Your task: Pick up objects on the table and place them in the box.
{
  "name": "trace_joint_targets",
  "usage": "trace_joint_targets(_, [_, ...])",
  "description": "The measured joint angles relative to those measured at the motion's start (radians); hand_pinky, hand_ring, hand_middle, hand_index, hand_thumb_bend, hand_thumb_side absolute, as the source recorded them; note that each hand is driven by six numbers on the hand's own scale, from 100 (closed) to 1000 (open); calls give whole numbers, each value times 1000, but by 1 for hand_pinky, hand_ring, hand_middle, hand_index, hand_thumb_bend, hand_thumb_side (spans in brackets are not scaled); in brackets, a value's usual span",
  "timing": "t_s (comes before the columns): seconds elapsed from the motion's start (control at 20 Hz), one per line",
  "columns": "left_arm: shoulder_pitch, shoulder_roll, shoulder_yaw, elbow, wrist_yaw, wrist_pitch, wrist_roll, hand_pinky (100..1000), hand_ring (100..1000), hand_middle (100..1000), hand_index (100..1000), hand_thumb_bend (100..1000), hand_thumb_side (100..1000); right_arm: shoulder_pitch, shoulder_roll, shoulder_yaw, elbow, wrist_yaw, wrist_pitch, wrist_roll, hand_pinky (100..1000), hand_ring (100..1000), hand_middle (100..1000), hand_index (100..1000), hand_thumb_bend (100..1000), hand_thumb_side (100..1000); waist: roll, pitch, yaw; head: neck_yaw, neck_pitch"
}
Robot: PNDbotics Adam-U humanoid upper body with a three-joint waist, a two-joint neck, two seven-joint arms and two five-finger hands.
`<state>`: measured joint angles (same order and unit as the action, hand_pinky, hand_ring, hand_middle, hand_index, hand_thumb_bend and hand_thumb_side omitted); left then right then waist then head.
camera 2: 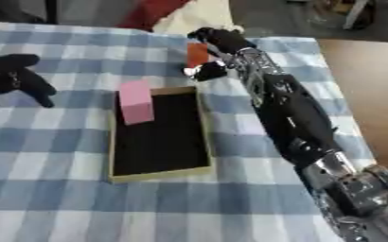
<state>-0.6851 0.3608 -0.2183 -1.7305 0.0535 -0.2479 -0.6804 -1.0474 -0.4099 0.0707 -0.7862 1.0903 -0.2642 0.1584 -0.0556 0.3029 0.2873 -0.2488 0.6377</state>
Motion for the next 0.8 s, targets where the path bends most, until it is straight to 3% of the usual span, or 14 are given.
trace_joint_targets(0.25, [8, 0, 0, 3, -3, 2, -5, 854, 683, 720, 1000, 100, 885, -1, 0, -4, 3, -1, 0, -3, 867, 857, 782, 982, 243, 748, 5, 1, -4, 0, -6])
trace_joint_targets(0.5, [10, 0, 0, 3, -6, 2, -5, 855, 683, 721, 1000, 100, 884, 1, 0, -6, -5, -11, -3, -51, 828, 772, 568, 928, 170, 526, 8, 5, -11, 1, -6])
trace_joint_targets(0.6, [13, 0, 0, 3, -9, 2, -4, 855, 683, 721, 1000, 100, 883, 3, 0, -3, -20, -19, -11, -85, 819, 753, 521, 917, 134, 447, 11, 6, -15, 3, -6])
trace_joint_targets(0.8, [18, 0, 0, 3, -10, 4, -1, 855, 683, 721, 1000, 100, 881, 10, -2, 14, -72, -42, -37, -140, 814, 733, 492, 907, 126, 404, 11, 6, -23, 6, -7])
